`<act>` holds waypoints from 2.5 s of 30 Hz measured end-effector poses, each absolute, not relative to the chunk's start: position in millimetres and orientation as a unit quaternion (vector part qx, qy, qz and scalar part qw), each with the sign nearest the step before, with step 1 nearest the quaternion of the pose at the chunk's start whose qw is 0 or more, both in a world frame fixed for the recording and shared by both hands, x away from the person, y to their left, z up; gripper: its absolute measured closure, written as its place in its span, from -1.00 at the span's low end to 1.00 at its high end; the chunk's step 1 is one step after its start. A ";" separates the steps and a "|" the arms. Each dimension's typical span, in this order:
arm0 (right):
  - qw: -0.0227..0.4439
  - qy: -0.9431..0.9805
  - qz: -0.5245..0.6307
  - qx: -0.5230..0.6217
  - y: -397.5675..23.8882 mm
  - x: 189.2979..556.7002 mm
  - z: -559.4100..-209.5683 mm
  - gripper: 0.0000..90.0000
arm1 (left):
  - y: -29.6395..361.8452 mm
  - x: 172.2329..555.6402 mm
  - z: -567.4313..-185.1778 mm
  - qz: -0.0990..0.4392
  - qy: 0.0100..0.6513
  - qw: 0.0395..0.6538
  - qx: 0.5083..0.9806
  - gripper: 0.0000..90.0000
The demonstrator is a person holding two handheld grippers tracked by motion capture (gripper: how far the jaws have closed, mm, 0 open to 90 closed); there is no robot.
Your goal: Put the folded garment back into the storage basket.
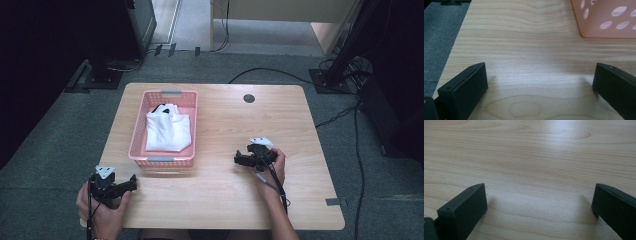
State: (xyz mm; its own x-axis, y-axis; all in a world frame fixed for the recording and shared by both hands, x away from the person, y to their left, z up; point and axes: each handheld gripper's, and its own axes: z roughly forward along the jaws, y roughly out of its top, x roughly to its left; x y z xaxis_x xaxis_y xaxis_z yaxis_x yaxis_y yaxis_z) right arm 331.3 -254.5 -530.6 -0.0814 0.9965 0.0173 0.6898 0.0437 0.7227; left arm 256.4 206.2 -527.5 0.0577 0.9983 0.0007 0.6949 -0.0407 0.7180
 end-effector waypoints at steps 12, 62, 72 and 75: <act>0.266 0.657 0.288 0.644 -266.2 322.5 -530.7 -1.00 | 206.3 256.4 -527.5 0.268 0.632 0.283 0.670 -1.00; 0.276 0.636 0.279 0.664 -320.7 296.8 -531.3 -1.00 | 206.3 256.4 -527.5 0.268 0.632 0.283 0.670 -1.00; 0.279 0.627 0.277 0.672 -333.4 290.5 -531.5 -1.00 | 206.3 256.4 -527.5 0.268 0.632 0.283 0.671 -1.00; 0.279 0.627 0.275 0.674 -336.8 288.4 -531.4 -1.00 | 206.3 256.4 -527.5 0.268 0.632 0.283 0.670 -1.00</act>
